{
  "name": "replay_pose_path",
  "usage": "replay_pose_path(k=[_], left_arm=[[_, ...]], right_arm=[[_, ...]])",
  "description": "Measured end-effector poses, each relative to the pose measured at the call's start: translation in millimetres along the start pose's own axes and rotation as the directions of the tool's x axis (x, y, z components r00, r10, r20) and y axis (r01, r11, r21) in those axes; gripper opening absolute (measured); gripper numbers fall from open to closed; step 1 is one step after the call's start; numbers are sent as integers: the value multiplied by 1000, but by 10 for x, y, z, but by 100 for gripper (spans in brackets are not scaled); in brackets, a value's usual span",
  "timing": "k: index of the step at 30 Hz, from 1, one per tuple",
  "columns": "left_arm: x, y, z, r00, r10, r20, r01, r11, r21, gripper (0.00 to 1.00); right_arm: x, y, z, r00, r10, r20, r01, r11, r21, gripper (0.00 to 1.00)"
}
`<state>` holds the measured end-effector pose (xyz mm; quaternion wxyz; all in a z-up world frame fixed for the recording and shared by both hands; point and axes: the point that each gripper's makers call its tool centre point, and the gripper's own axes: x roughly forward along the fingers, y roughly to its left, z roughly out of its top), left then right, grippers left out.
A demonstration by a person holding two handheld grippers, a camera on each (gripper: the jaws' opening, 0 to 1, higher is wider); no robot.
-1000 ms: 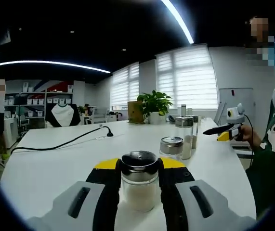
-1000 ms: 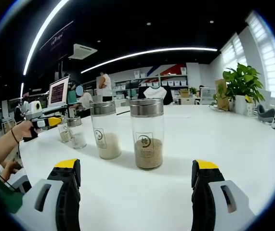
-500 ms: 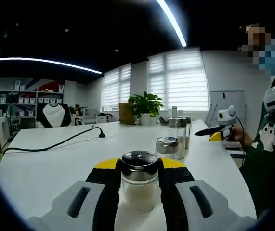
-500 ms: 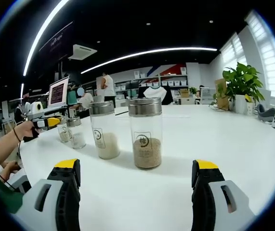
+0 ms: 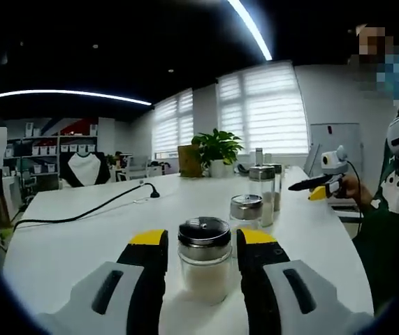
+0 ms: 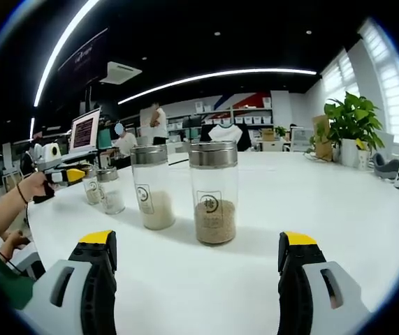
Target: Rotate the seasoning bottle until the label or dispensing opening points toward the visible target arrow and the bottle remains upright within the marked orientation range
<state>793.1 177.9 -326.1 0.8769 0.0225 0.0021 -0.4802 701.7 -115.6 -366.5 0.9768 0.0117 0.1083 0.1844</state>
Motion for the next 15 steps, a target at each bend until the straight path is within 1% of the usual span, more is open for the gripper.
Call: replay_pose_path(k=[2, 3, 4, 5, 6, 7, 8, 9, 10, 12, 13, 14, 15], left_arm=[[-54, 46, -53, 997, 57, -42, -56, 998, 24, 48], [-86, 69, -71, 994, 95, -59, -92, 995, 48, 48], [-109, 123, -63, 988, 144, -54, -141, 988, 59, 48], [-121, 132, -63, 984, 168, -53, -166, 985, 41, 48], [-123, 111, -47, 984, 172, -42, -171, 985, 27, 49], [-123, 65, 7, 985, 172, -5, -172, 985, 12, 49], [-126, 44, 16, 983, 182, 1, -182, 983, -1, 49], [-127, 20, -3, 982, 191, -11, -191, 982, 3, 49], [-137, 15, -46, 973, 226, -38, -225, 974, 18, 49], [-151, 12, -110, 959, 272, -78, -268, 962, 54, 49], [-150, 16, -89, 955, 291, -62, -288, 956, 50, 49], [-137, -26, -42, 951, 306, -33, -306, 952, 28, 49], [-121, -61, -6, 951, 308, -10, -308, 951, -1, 49]], right_arm=[[-2, -6, -3, 1000, -4, -2, 4, 1000, -4, 99], [-2, -8, -4, 1000, -5, -2, 5, 1000, -5, 99], [-3, -8, -2, 1000, -4, -1, 4, 1000, -2, 99], [-1, -6, -2, 1000, -2, 0, 2, 1000, -1, 99], [2, -6, -6, 1000, -2, -2, 2, 1000, -2, 99], [6, -10, -15, 1000, -4, -5, 4, 1000, -5, 99], [9, -13, -25, 1000, -6, -10, 6, 1000, -6, 99], [12, -11, -34, 1000, -4, -13, 4, 1000, -3, 99], [12, -10, -34, 1000, -2, -12, 2, 1000, 1, 99], [8, -12, -28, 1000, -4, -10, 4, 1000, 0, 98], [5, -20, -26, 1000, -9, -9, 9, 1000, -5, 98], [2, -29, -30, 1000, -15, -11, 15, 1000, -11, 98], [-1, -41, -36, 1000, -24, -15, 24, 1000, -20, 98]])
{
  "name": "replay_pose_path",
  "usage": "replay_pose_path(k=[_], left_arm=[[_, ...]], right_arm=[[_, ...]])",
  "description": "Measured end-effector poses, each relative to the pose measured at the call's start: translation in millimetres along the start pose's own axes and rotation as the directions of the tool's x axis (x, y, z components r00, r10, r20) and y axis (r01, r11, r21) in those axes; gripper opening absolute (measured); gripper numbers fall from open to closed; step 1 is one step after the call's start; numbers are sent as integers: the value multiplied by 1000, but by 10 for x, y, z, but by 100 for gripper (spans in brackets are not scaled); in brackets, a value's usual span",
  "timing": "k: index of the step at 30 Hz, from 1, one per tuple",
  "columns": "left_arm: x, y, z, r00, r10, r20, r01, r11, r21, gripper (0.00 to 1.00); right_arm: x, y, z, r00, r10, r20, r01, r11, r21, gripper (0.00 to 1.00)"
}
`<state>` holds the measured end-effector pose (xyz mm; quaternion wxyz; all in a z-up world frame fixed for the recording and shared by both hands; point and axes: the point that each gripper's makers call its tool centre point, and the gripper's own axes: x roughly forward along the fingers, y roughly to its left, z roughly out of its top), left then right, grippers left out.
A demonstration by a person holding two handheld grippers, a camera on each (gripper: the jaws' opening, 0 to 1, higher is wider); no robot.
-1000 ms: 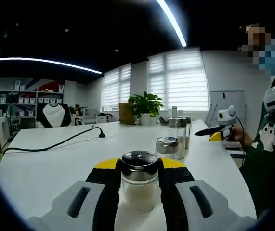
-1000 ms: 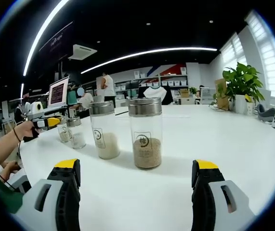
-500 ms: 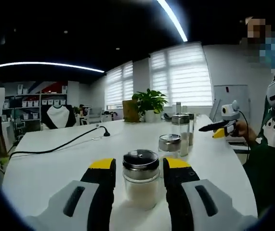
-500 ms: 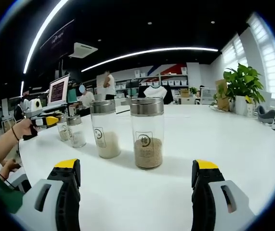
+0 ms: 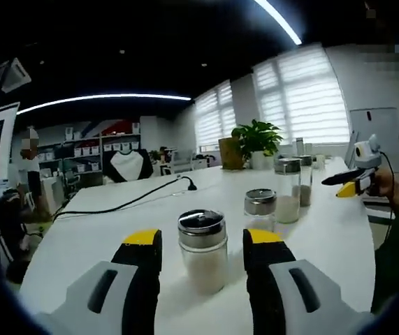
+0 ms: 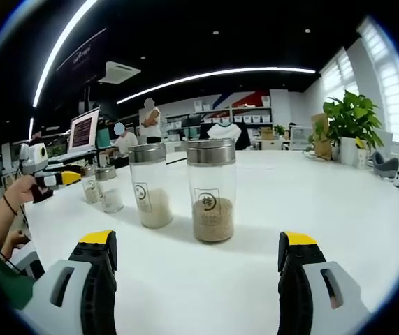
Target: Rotate the seasoning bottle until the label or dispensing opening points toward the visible target arrow and the bottle remains upright within the marked orientation range
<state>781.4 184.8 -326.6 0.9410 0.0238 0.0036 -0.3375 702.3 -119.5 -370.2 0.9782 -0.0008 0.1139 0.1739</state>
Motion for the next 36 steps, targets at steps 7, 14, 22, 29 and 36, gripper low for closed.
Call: replay_pose_path(k=[7, 14, 22, 29, 36], left_arm=[[-4, -107, 62, 988, 149, 34, -148, 988, -35, 48], [-48, -94, 165, 946, 319, 67, -315, 947, -56, 48], [4, -47, 211, 902, 425, 84, -424, 905, -22, 49], [118, 5, 158, 885, 461, 65, -462, 887, 6, 51], [180, 93, 51, 879, 475, 31, -471, 878, -86, 53]], right_arm=[[-9, -6, 13, 1000, -3, 4, 3, 1000, -2, 98], [-7, -5, 5, 1000, 0, 3, 0, 1000, 4, 98], [-21, -27, 18, 1000, -4, 9, 4, 1000, 7, 98], [-32, -38, 26, 1000, -5, 13, 5, 1000, 17, 98], [-42, -69, 26, 1000, -13, 14, 13, 1000, 19, 98]])
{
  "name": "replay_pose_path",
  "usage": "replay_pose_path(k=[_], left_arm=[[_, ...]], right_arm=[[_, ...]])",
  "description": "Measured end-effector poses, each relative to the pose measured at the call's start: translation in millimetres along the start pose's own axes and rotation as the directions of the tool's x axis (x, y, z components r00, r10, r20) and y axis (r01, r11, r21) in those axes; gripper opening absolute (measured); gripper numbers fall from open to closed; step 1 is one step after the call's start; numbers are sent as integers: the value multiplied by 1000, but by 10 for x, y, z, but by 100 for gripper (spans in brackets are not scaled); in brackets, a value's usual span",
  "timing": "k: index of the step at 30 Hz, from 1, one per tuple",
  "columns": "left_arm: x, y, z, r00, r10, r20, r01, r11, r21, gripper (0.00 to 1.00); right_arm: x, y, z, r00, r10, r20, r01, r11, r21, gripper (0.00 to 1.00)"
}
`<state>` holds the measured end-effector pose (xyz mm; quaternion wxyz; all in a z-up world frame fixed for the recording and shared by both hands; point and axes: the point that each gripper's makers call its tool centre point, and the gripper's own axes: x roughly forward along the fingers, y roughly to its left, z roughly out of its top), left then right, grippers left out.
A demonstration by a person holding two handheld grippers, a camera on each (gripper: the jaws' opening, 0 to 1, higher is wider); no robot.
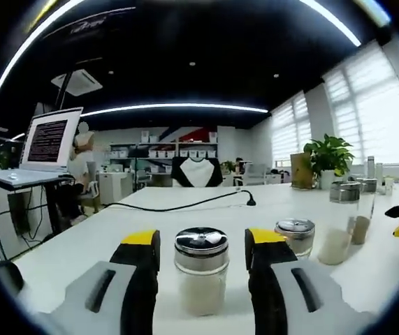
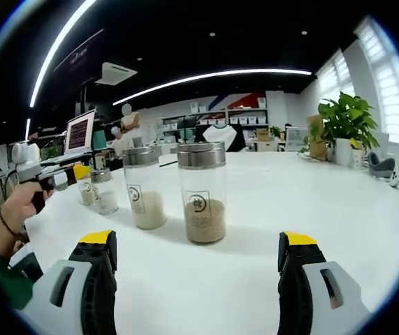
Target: Rotate the seasoning bottle until the label or dispensing opening points toward the visible target arrow and the bottle remains upright within the marked orientation range
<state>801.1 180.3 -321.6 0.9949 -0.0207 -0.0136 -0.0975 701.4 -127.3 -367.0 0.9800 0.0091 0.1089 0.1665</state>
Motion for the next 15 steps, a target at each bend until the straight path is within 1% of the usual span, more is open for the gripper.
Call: replay_pose_path(k=[1, 3, 5, 6, 8, 11, 13, 14, 15], left_arm=[[8, -2, 35, 1000, -7, 15, 7, 1000, -3, 54], [8, 4, 66, 1000, 0, 18, 0, 1000, 19, 50], [14, 4, 58, 1000, 4, 9, -4, 999, 32, 46], [25, 3, 45, 1000, -3, 1, 3, 1000, 28, 44], [38, 4, 37, 1000, -8, 4, 8, 1000, -22, 42], [43, -2, 21, 1000, -12, -1, 12, 1000, -27, 44], [44, -8, 21, 1000, -18, 2, 18, 1000, -12, 39], [44, -5, 22, 1000, -17, 3, 17, 1000, -9, 34], [44, -7, 26, 1000, -18, 6, 18, 1000, -3, 34]], right_arm=[[0, 0, -3, 1000, 0, -1, 0, 1000, 0, 98], [1, 3, -1, 1000, 2, 1, -2, 1000, 1, 98], [0, 4, 1, 1000, 1, 1, -1, 1000, 1, 98], [-1, 6, 3, 1000, 2, 1, -2, 1000, 0, 98], [-3, 15, 16, 1000, 5, 5, -5, 1000, 0, 98], [-2, 17, 18, 1000, 5, 4, -5, 1000, -2, 98], [2, 22, 16, 1000, 7, 4, -7, 1000, -2, 98], [7, 25, 12, 1000, 9, 3, -9, 1000, -2, 98], [11, 30, 9, 1000, 11, 2, -11, 1000, -2, 98]])
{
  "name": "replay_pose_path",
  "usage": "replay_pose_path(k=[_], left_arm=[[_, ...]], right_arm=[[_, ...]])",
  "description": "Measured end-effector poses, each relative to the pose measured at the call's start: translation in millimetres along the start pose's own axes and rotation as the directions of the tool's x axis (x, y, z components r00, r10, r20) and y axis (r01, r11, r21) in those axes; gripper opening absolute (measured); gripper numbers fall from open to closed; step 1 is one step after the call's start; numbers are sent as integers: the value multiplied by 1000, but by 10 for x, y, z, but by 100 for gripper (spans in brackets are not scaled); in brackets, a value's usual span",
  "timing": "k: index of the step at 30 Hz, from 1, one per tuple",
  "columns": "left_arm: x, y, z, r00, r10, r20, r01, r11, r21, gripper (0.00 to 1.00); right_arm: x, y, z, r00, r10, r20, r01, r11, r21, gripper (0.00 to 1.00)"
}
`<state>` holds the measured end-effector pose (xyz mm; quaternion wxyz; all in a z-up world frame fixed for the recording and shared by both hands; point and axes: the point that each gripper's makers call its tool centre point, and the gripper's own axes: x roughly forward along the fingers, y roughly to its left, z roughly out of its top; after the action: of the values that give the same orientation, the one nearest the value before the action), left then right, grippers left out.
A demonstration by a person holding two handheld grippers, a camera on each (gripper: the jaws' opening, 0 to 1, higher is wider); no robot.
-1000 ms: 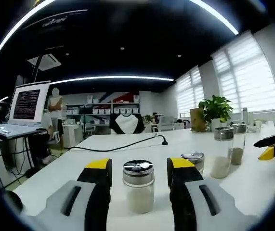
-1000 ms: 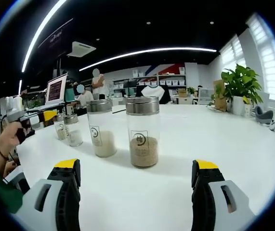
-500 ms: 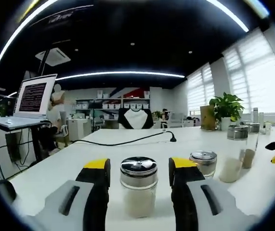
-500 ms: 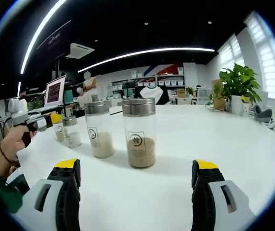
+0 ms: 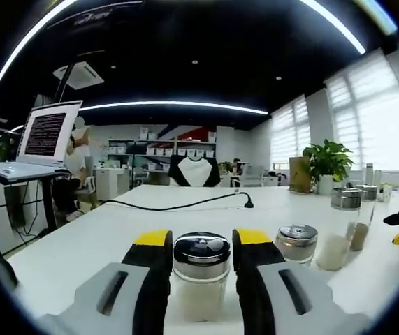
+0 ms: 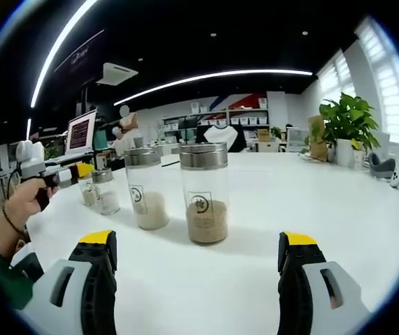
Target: Rotate the seasoning bottle until the label or dispensing opening points toward the visible target arrow and the bottle remains upright within the marked orientation range
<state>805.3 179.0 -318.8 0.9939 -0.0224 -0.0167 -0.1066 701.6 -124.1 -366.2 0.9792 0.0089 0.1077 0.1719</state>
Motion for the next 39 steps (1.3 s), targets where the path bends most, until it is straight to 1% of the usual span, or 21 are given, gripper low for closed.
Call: replay_pose_path(k=[2, 5, 14, 18, 22, 26, 28, 32, 35, 38, 39], left_arm=[[-6, 3, -2, 1000, 1, 1, -1, 1000, -2, 34], [-15, -2, -4, 1000, -6, 3, 6, 1000, 21, 34], [-26, -12, -1, 999, -30, 20, 29, 999, 27, 33], [-21, -13, 1, 999, -33, 25, 33, 999, 29, 33], [-19, -10, 0, 998, -51, 25, 51, 999, 19, 33], [-20, -11, -2, 997, -64, 29, 64, 998, 9, 33], [-22, -10, -5, 997, -74, 36, 74, 997, 8, 33], [-21, -20, -2, 995, -94, 31, 94, 996, 6, 33], [-19, -29, -2, 993, -117, 27, 117, 993, 5, 33], [-23, -33, -5, 987, -160, 29, 160, 987, -8, 33], [-24, -33, -6, 986, -164, 30, 164, 986, -11, 33]], right_arm=[[6, 20, 1, 1000, 9, 1, -9, 1000, 3, 98], [6, 31, 10, 1000, 11, 4, -11, 1000, -1, 98], [2, 41, 16, 1000, 14, 3, -14, 1000, -10, 99], [16, 119, 14, 999, 33, 0, -33, 999, -19, 99], [28, 161, 5, 999, 48, -6, -49, 999, -24, 99], [27, 165, 2, 999, 49, -7, -50, 998, -29, 99], [26, 160, -1, 999, 48, -7, -48, 998, -29, 99], [30, 145, -10, 999, 46, -6, -46, 999, -25, 99], [32, 141, -6, 999, 46, -3, -46, 999, -26, 99], [28, 143, 0, 999, 49, 0, -48, 999, -23, 99], [27, 144, -1, 999, 49, 0, -49, 999, -22, 99]])
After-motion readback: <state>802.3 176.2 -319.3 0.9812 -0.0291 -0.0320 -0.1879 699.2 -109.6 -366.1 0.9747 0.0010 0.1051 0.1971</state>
